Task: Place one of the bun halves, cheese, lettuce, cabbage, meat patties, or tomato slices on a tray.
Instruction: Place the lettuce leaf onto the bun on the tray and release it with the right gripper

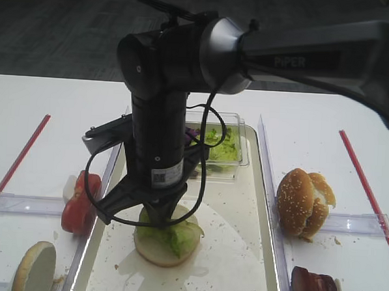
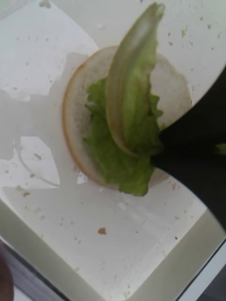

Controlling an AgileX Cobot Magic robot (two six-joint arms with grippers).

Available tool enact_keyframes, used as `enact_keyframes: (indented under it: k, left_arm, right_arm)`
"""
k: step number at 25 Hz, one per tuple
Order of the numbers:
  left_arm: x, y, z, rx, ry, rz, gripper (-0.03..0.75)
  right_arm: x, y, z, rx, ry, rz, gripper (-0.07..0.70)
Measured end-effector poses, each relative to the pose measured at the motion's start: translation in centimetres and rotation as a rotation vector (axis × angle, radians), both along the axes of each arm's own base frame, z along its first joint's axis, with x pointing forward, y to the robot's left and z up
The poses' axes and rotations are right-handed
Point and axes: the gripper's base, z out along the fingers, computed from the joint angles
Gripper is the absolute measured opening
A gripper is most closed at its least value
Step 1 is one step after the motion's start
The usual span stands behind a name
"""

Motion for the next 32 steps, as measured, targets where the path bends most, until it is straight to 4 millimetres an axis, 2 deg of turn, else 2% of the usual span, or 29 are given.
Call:
enact_keyframes:
  k: [21, 26, 32]
  left_arm:
    - [0.00, 0.00, 0.00, 0.000, 0.000, 0.000, 0.580]
    - [0.00, 0.00, 0.00, 0.000, 0.000, 0.000, 0.580]
    - [0.00, 0.00, 0.00, 0.000, 0.000, 0.000, 0.580]
  right_arm:
    - [0.14, -0.11, -0.03, -0.014, -0.014, -0.009, 0.073]
    - [0.14, -0.11, -0.03, -0.013, -0.015, -0.006, 0.207]
    - [0.14, -0.11, -0.03, -0.013, -0.015, -0.005, 0.428]
